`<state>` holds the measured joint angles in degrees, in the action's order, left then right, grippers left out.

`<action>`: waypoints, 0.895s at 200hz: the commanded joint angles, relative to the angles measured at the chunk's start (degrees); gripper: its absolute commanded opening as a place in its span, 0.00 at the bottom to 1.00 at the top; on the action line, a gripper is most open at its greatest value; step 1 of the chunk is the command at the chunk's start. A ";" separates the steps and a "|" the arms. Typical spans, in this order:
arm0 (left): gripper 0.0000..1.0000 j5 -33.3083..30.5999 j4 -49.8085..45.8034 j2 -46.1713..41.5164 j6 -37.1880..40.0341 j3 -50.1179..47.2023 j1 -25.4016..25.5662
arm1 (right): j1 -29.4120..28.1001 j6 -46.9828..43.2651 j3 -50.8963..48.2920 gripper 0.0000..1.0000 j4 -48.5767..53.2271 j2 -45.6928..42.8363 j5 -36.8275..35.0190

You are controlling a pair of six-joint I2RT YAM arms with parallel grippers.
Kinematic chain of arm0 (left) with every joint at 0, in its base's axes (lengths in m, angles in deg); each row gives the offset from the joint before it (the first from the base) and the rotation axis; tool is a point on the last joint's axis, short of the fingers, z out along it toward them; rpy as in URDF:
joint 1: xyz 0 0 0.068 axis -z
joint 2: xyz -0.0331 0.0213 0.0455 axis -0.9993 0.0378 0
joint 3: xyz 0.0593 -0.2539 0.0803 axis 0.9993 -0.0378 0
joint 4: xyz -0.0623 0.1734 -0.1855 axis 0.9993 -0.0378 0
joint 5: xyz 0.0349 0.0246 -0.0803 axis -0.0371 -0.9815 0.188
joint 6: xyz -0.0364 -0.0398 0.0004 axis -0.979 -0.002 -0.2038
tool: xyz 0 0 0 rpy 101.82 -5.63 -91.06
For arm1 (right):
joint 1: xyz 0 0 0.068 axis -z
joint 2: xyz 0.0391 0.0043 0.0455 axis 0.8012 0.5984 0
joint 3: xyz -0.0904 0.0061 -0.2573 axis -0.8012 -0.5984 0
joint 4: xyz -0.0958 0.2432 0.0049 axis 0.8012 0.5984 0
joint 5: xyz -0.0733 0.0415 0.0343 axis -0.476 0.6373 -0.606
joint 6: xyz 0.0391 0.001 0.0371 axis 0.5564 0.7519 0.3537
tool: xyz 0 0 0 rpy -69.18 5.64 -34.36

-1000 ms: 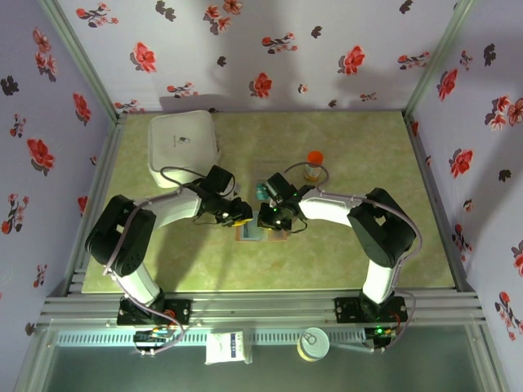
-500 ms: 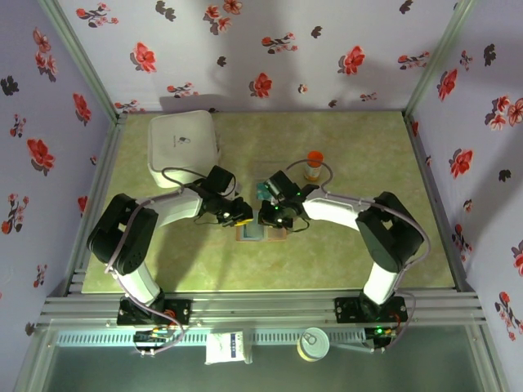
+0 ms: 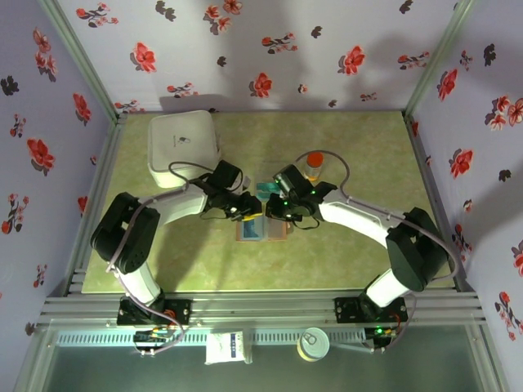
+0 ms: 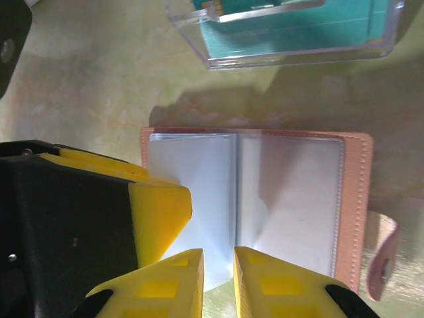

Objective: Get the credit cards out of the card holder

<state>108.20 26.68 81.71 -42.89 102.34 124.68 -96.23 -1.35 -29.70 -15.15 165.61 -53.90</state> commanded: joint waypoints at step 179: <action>0.40 2.25 -2.23 9.20 0.13 10.47 3.12 | 3.28 0.15 -4.04 0.25 0.50 -4.70 0.46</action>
<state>109.79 25.59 92.24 -43.85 113.20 128.63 -93.23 -1.41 -33.79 -12.62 158.95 -55.41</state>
